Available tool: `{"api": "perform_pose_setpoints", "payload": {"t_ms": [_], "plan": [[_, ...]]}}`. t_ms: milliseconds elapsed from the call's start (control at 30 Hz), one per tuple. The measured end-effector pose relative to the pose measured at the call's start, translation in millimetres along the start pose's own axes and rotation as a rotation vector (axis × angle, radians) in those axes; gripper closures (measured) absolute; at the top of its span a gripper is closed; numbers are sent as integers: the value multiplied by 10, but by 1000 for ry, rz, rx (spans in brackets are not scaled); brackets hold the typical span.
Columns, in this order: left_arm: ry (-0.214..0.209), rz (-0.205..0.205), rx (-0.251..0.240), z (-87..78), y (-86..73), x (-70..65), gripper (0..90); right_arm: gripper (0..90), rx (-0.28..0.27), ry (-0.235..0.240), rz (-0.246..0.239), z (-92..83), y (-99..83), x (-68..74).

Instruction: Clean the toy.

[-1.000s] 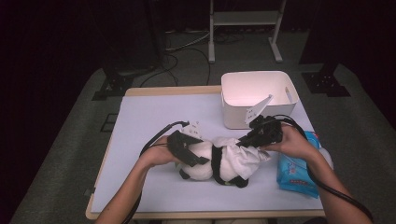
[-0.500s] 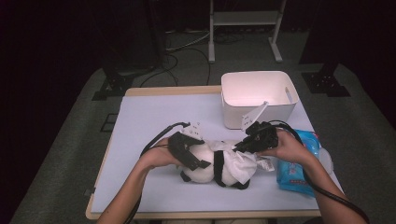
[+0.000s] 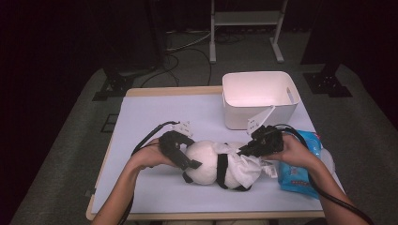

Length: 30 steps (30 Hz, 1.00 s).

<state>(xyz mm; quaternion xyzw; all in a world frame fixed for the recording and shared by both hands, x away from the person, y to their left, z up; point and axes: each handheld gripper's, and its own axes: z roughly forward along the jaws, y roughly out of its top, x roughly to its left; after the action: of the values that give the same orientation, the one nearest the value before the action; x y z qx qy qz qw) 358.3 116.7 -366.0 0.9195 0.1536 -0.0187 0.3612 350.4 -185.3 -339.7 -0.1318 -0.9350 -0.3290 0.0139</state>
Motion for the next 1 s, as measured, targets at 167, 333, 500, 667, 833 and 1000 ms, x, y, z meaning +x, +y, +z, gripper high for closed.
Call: {"api": "perform_pose_setpoints", "payload": {"t_ms": [167,333,500,667,833,1000], "plan": [[-25,9,-16,101,-57,-15,89,841,20,-1,-2,-16,-9,28],[-29,8,-47,158,-71,-41,125,841,24,-34,-13,-76,35,44],[-37,16,-70,233,-32,-97,124,840,17,-40,-25,-42,147,44],[-33,19,-75,233,-46,-100,110,798,38,-35,-38,25,202,44],[-31,16,-65,220,-40,-103,103,708,4,-32,-38,-63,176,42],[-31,17,-54,213,-30,-103,99,652,-18,-38,-35,-156,137,50]]}}
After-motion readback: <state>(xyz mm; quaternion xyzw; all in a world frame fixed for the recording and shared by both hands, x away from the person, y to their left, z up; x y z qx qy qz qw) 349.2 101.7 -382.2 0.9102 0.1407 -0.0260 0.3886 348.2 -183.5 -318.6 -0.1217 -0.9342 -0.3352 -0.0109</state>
